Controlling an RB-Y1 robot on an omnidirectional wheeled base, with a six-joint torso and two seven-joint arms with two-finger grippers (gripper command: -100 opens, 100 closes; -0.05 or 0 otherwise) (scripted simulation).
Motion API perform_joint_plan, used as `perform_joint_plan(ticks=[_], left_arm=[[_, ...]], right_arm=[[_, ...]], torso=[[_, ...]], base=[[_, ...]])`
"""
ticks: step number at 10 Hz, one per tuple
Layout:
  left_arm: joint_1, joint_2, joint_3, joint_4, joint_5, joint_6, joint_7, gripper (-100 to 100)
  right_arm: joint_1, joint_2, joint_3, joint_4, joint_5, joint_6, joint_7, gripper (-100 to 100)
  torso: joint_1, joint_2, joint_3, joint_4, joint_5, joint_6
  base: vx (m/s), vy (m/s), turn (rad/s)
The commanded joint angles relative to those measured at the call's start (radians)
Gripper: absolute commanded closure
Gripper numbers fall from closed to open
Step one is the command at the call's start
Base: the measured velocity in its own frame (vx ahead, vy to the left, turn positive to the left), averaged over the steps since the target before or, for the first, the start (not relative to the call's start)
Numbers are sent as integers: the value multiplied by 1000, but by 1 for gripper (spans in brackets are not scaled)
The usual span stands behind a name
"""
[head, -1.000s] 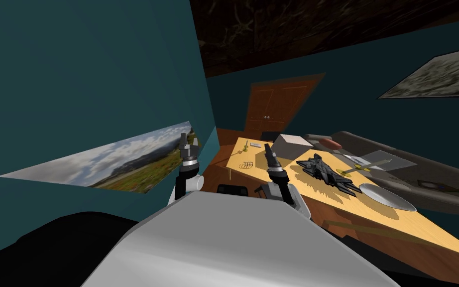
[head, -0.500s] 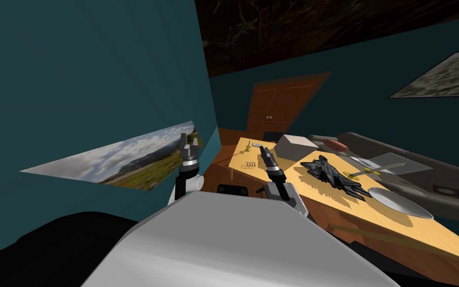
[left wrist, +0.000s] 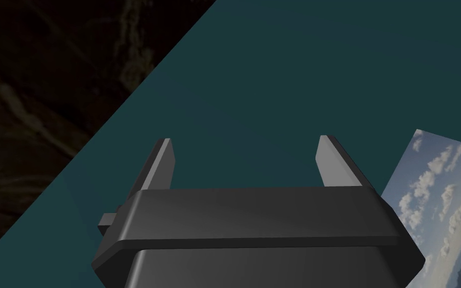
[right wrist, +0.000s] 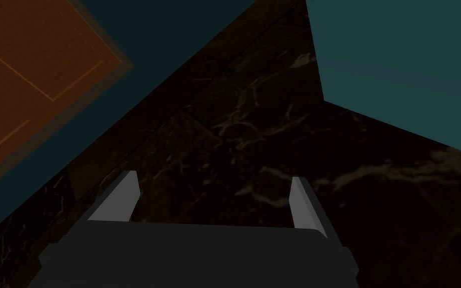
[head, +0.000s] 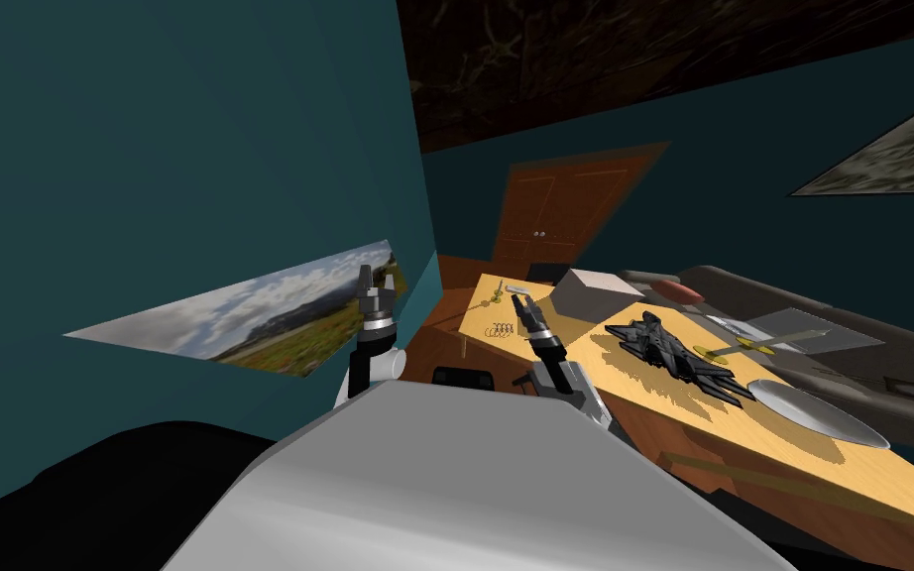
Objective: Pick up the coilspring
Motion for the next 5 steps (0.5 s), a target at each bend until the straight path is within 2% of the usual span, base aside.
perform_joint_plan(ticks=[1, 3, 4, 5], left_arm=[[0, 0, 0, 0, 0, 0, 0, 0], [0, 0, 0, 0, 0, 0, 0, 0], [0, 0, 0, 0, 0, 0, 0, 0], [0, 0, 0, 0, 0, 0, 0, 0]], right_arm=[[-16, -6, -16, 50, 50, 6, 20, -100], [-16, -6, -16, 54, 91, 6, 20, -100], [-33, -14, -32, 96, 130, 15, 38, -100], [-33, -14, -32, 105, 158, 15, 38, -100]], torso=[[0, 0, 0, 0, 0, 0], [1, 0, 0, 0, 0, 0], [0, 0, 0, 0, 0, 0], [0, 0, 0, 0, 0, 0]], base=[[-8, 55, 96], [0, 39, 12], [0, 43, 90], [-3, 47, 45]])
